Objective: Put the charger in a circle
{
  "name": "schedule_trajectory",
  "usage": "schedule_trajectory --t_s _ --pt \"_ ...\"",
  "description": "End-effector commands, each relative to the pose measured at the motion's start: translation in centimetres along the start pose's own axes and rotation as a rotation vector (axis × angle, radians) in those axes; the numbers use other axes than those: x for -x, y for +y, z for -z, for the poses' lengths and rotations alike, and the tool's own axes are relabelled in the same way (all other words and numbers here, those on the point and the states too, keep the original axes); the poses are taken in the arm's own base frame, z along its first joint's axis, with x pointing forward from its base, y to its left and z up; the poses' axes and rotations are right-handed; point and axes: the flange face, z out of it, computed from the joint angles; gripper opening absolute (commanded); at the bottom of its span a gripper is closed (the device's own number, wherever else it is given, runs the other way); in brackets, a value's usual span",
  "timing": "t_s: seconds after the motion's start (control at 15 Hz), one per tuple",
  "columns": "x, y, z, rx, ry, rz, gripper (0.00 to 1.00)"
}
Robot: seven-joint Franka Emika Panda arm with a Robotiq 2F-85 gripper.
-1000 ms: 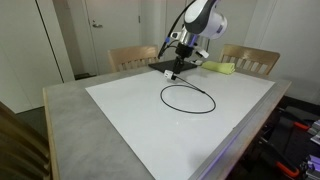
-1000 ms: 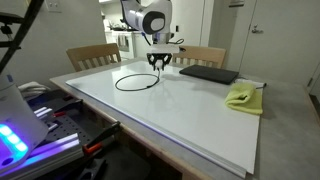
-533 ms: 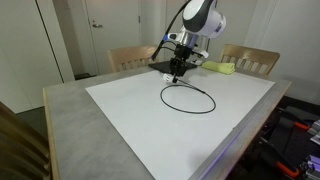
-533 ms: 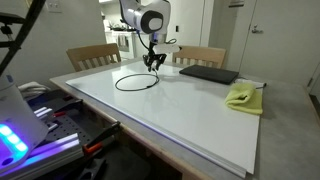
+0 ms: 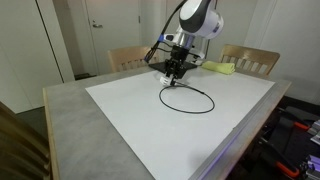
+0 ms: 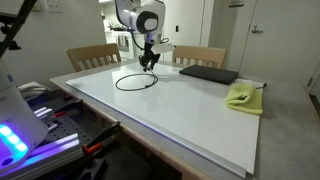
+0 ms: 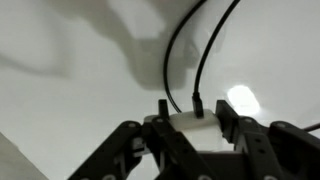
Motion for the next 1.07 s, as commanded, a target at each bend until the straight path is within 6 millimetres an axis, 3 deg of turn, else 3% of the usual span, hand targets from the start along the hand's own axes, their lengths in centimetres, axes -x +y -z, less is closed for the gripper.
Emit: schedule_trajectory --t_s 0.0,0.2,0.27,0.53,0.6,1.0 --pt "-2.1 -1.4 -0.7 -0.027 0.026 0.198 0.26" --pt "-2.2 -2.4 -1.6 -0.108 0.046 0.349 0.26" --pt "-2.7 -1.9 -1.4 -0.068 0.024 0.269 0.51" --pt "-2.5 -2.3 -1.6 -0.096 0.029 0.330 0.51" --pt "-2.7 -2.3 -1.7 -0.092 0.027 0.356 0.26" --pt "-3.9 -3.4 -2.1 -0.129 -0.002 0.705 0.26"
